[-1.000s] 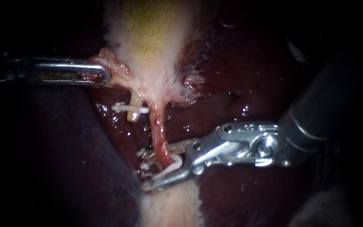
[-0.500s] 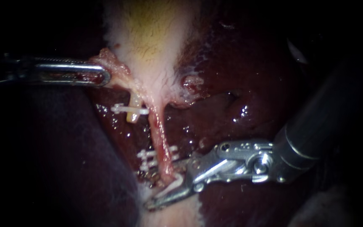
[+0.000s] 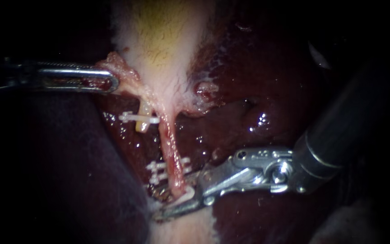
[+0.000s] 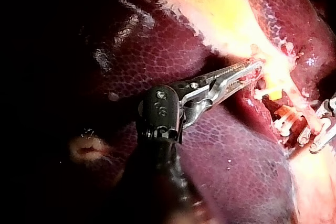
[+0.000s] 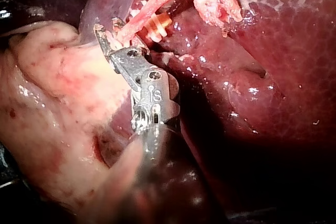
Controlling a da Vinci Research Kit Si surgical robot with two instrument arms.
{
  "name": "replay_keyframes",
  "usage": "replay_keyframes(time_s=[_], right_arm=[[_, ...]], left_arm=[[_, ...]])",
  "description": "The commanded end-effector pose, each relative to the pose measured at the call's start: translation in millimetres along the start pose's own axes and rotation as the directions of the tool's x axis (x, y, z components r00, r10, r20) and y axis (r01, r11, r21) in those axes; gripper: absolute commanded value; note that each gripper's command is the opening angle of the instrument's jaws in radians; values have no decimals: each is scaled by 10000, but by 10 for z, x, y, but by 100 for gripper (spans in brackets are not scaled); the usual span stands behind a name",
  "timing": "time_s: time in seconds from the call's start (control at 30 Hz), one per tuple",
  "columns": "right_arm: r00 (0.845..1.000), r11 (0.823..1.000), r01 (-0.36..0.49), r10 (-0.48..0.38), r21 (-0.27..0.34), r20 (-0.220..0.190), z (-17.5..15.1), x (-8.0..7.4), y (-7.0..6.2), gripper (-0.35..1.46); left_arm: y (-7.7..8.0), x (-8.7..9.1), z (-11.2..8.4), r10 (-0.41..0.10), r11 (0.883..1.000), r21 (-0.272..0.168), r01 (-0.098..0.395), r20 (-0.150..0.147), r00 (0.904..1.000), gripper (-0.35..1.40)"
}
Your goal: Clipping first clip right tube
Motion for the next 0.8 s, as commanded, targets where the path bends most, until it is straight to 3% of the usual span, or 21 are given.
replay_keyframes(time_s=[0.03,0.1,0.3,0.4,0.8], right_arm=[[9995,9995,-316,316,10,-23,0,1,-2,-19],[9985,9985,-550,550,21,-25,-1,0,-2,-35],[9955,9955,-951,951,21,34,-4,-2,-4,-35],[9950,9954,-953,956,-111,274,-3,-4,-6,-35],[9953,9957,-919,922,-115,297,-1,-9,-3,-35]], left_arm=[[0,0,0,-1,10000,2,1,0,10000,-35],[0,0,0,-1,10000,2,1,0,10000,-35],[-1,0,0,2,10000,-1,-2,1,10000,-35],[-1,-1,0,3,10000,-1,-3,1,10000,-35],[-1,-1,0,4,10000,-2,-4,1,10000,-35]])
